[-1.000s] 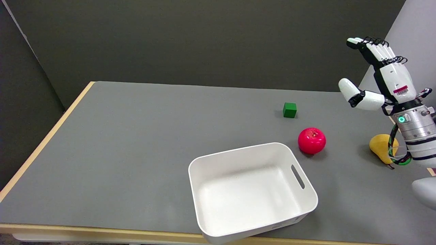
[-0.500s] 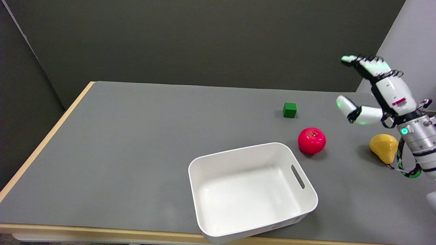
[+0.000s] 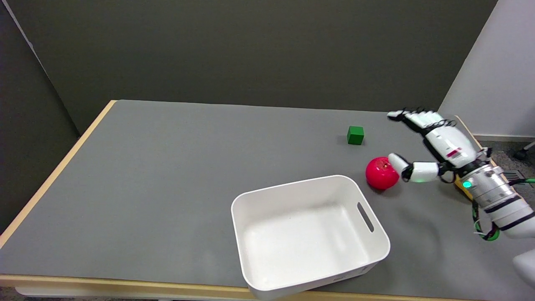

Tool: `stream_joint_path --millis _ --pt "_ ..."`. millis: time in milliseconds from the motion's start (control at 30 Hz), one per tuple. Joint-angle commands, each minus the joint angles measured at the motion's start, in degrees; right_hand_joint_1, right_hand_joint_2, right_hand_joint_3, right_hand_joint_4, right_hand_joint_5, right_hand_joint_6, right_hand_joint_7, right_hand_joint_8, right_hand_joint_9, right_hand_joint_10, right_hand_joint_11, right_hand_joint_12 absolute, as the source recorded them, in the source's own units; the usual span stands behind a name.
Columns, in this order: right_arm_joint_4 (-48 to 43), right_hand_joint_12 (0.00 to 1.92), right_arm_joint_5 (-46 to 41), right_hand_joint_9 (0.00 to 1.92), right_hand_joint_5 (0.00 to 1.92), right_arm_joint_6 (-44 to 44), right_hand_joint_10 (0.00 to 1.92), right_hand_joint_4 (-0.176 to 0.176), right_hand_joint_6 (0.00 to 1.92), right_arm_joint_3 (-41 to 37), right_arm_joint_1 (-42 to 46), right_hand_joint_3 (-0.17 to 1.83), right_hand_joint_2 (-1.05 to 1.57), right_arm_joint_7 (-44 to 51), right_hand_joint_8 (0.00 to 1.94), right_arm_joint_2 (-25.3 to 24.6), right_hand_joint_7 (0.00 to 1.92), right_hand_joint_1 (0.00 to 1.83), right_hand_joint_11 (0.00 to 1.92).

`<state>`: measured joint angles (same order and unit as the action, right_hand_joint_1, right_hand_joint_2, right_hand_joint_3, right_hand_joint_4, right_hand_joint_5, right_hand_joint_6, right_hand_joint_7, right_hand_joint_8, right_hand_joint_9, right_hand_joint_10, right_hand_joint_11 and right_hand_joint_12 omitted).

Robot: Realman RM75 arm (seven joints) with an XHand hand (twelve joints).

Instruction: Pick up the red apple.

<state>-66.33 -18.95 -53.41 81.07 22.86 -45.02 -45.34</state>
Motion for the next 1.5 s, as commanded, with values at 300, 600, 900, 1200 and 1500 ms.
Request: stream_joint_path --millis 300,600,900,1200,1500 --pt "10.3 1.2 5.5 0.14 0.21 11.1 0.67 0.084 0.42 15.1 -12.3 0.88 0.63 -3.7 0.31 1.0 0.27 0.41 0.05" --pt "13.2 1.19 5.6 0.14 0.21 10.5 0.66 0.083 0.41 16.2 -11.4 0.87 0.62 -3.3 0.31 -0.7 0.26 0.4 0.05" --pt "20.2 1.27 5.6 0.32 0.29 -2.3 0.8 0.105 0.57 16.5 -13.7 0.92 0.67 -2.9 0.41 -3.9 0.4 0.65 0.2" --pt "16.9 1.92 6.1 0.79 0.64 -13.9 1.88 0.024 1.6 11.0 -15.0 0.42 1.12 1.1 1.91 -3.5 0.75 0.91 0.39" --pt "1.3 1.92 9.9 0.9 0.69 -16.4 1.92 0.029 1.52 -6.4 -12.4 0.44 1.08 0.9 1.94 2.0 0.7 0.94 0.43"
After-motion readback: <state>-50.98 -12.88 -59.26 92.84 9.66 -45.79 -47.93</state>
